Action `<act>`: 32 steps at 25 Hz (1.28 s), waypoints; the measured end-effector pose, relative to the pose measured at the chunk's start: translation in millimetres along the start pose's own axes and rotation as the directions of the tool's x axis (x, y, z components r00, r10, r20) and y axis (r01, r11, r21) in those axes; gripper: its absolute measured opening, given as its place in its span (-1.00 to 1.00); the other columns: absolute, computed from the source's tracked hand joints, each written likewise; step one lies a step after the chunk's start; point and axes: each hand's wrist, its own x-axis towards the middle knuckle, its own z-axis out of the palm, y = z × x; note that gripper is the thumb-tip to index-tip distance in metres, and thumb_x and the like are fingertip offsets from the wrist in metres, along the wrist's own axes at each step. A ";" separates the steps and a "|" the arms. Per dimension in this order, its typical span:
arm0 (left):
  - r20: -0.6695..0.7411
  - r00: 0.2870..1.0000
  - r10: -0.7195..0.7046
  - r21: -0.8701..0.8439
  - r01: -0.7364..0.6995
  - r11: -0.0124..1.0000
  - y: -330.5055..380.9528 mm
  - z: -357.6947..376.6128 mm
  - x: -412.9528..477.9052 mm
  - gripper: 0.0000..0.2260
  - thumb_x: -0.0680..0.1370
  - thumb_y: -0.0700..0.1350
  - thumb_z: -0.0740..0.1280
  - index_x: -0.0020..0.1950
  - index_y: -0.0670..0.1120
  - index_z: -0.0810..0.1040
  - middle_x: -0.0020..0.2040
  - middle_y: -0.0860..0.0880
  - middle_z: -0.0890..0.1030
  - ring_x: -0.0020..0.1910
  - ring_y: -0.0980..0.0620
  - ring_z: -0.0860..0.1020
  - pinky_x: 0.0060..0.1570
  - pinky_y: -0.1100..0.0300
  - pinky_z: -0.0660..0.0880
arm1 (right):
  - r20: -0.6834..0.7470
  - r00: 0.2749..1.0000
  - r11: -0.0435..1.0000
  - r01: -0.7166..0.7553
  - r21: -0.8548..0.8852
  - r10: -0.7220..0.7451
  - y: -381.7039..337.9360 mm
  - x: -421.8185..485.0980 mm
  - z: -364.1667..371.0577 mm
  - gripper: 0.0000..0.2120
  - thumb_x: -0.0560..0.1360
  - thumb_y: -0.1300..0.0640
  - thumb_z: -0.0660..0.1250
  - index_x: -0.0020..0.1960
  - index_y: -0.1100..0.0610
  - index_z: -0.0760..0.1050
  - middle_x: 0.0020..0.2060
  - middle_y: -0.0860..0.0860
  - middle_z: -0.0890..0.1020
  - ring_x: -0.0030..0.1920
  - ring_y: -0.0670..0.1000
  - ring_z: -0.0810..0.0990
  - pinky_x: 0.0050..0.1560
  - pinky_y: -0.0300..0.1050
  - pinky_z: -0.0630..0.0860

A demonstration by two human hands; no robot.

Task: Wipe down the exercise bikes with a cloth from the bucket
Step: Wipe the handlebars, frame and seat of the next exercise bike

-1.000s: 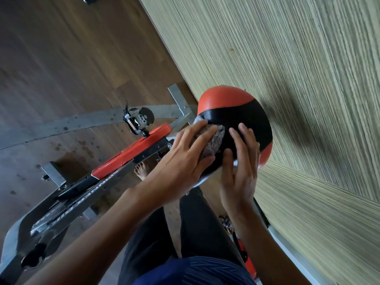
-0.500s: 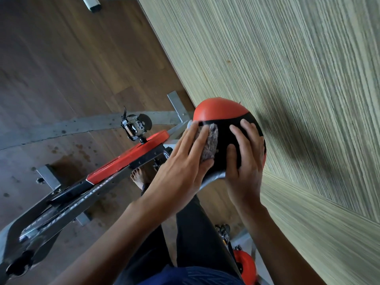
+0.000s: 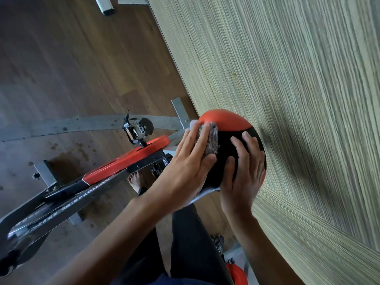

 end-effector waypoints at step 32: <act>-0.192 0.981 0.018 -0.112 -0.040 0.993 4.8 -20.6 106.5 -0.73 0.64 0.07 0.17 0.05 0.10 0.67 0.03 0.12 0.68 0.10 0.16 0.60 0.21 0.07 0.51 | 0.020 1.000 0.998 -0.017 -0.064 0.019 -1.7 3.3 7.2 -0.61 0.65 0.08 0.09 0.44 0.02 0.43 0.51 -0.01 0.38 0.57 0.00 0.22 0.59 0.01 0.06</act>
